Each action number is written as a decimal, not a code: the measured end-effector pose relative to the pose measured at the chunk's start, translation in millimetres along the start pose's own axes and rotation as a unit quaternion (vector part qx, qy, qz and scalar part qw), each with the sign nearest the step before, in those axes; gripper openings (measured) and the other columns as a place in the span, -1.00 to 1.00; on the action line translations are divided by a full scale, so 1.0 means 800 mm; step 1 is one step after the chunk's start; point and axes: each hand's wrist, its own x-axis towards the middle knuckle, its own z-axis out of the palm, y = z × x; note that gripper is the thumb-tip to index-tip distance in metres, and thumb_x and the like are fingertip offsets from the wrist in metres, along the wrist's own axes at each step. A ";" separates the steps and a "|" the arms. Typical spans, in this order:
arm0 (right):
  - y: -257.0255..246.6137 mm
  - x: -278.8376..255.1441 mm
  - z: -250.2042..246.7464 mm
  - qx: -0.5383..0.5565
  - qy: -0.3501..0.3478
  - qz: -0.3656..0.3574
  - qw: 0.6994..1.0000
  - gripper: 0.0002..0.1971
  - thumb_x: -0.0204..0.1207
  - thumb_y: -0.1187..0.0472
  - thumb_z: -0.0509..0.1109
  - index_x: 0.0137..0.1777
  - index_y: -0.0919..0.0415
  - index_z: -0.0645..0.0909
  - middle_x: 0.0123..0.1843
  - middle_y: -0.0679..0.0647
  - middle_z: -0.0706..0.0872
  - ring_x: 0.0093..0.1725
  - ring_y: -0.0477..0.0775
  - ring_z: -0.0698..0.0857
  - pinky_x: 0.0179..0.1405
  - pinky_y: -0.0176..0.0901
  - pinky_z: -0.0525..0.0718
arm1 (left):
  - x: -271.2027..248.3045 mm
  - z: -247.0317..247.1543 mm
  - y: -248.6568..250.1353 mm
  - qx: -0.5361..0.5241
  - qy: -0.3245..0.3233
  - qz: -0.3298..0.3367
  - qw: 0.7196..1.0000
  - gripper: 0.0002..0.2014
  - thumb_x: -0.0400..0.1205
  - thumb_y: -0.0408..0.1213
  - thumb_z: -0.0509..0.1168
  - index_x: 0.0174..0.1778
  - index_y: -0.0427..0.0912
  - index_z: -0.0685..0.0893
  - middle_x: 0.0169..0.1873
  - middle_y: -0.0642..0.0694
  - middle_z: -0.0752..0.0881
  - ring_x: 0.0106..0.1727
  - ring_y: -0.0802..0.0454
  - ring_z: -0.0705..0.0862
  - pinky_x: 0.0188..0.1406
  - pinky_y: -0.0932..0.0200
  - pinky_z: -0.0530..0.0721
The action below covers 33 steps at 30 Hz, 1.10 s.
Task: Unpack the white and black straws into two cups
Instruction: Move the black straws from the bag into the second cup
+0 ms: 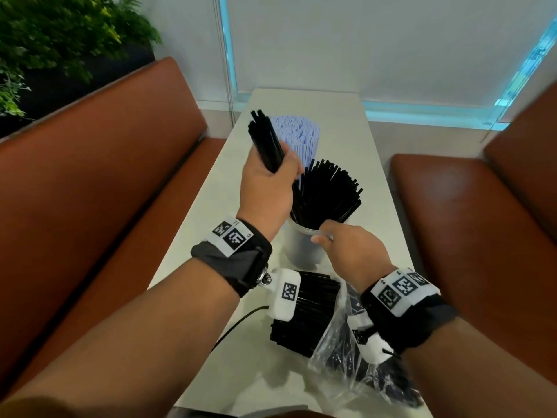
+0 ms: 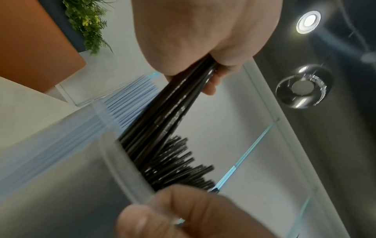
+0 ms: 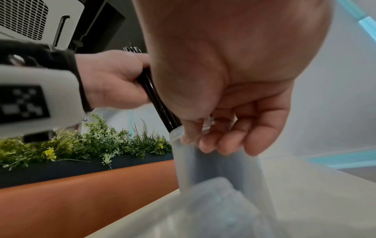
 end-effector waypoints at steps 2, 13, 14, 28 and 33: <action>0.001 0.001 0.000 -0.004 0.006 -0.007 1.000 -0.74 0.73 -0.17 0.19 -0.01 -0.03 0.56 -0.36 -0.15 0.55 -0.26 0.09 0.62 -0.45 -0.12 0.36 | 0.000 0.001 -0.016 0.070 -0.030 -0.012 0.997 -0.95 0.60 -0.26 0.36 -0.12 -0.05 0.60 -0.34 -0.03 0.74 -0.32 0.10 0.71 -0.22 0.27 0.63; 0.003 0.001 -0.002 -0.015 0.020 -0.037 0.999 -0.77 0.72 -0.16 0.21 -0.13 -0.11 0.46 -0.40 -0.13 0.57 -0.31 0.01 0.59 -0.49 -0.16 0.32 | 0.000 0.001 -0.064 0.447 -0.166 -0.018 0.879 -0.77 0.60 -0.05 0.41 0.06 -0.09 0.67 0.39 -0.07 0.40 0.42 -0.13 0.39 0.30 0.27 0.23; 0.004 0.001 -0.002 -0.016 0.020 -0.037 0.999 -0.77 0.72 -0.17 0.21 -0.13 -0.12 0.45 -0.40 -0.13 0.57 -0.30 0.02 0.60 -0.48 -0.15 0.33 | 0.001 0.000 -0.063 0.443 -0.170 -0.019 0.880 -0.67 0.58 -0.03 0.44 0.16 -0.11 0.65 0.41 -0.07 0.38 0.44 -0.12 0.39 0.36 0.27 0.25; 0.012 -0.004 -0.010 -0.010 -0.002 -0.041 0.999 -0.73 0.70 -0.19 0.24 -0.01 -0.06 0.62 -0.37 -0.10 0.64 -0.30 -0.10 0.61 -0.44 -0.17 0.42 | 0.007 0.010 -0.042 0.427 -0.188 0.147 0.872 -0.45 0.69 0.08 0.32 0.51 -0.17 0.48 0.51 -0.08 0.40 0.55 0.02 0.35 0.52 0.24 0.30; 0.013 -0.001 -0.012 -0.020 -0.012 -0.055 0.998 -0.74 0.69 -0.22 0.25 0.03 -0.11 0.65 -0.36 -0.14 0.63 -0.18 0.02 0.64 -0.37 -0.08 0.44 | 0.001 0.019 -0.040 0.500 -0.287 0.179 0.797 -0.44 0.76 0.12 0.19 0.52 -0.24 0.52 0.51 -0.18 0.49 0.54 -0.16 0.42 0.60 -0.03 0.29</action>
